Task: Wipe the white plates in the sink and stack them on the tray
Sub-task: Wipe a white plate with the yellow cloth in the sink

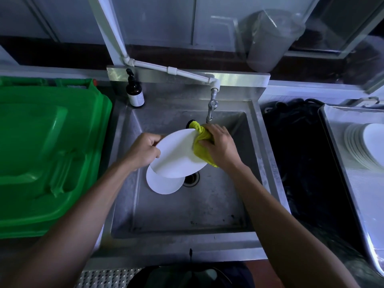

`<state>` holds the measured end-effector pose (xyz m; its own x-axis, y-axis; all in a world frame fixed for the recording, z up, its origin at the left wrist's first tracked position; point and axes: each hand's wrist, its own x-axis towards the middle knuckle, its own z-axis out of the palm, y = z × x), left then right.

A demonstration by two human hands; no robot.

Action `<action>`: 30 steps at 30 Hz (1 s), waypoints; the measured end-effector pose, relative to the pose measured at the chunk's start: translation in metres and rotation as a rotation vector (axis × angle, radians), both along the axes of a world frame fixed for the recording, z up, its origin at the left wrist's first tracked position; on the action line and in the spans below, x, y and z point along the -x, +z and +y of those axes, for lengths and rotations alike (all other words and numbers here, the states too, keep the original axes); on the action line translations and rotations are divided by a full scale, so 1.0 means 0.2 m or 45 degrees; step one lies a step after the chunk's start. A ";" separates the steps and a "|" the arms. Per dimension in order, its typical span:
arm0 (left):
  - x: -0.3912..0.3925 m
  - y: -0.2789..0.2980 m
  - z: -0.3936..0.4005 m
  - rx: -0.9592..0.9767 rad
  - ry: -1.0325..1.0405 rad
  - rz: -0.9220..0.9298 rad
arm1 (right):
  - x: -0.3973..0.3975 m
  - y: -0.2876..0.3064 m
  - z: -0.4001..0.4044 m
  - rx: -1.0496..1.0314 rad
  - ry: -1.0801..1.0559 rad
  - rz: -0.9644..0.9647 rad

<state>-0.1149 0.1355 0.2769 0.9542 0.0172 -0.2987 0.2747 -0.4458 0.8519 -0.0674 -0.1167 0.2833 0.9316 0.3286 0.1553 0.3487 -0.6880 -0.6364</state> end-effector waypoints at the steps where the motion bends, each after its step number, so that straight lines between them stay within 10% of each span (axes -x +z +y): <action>1: 0.00 0.00 -0.02 -0.031 -0.031 -0.010 | 0.00 0.00 0.00 0.036 0.027 -0.044; 14: 0.11 -0.02 -0.39 -0.112 0.247 -0.240 | 0.11 0.00 -0.17 0.074 -0.234 -0.315; 18: 0.21 -0.06 -0.50 0.585 0.882 0.282 | 0.09 0.00 -0.28 -0.009 -0.305 -0.378; 21: 0.23 -0.05 -0.59 1.146 0.814 0.637 | 0.10 -0.02 -0.33 -0.075 -0.280 -0.455; 30: 0.05 0.16 -0.85 1.527 1.133 0.472 | 0.16 -0.10 -0.42 -0.118 -0.151 -0.562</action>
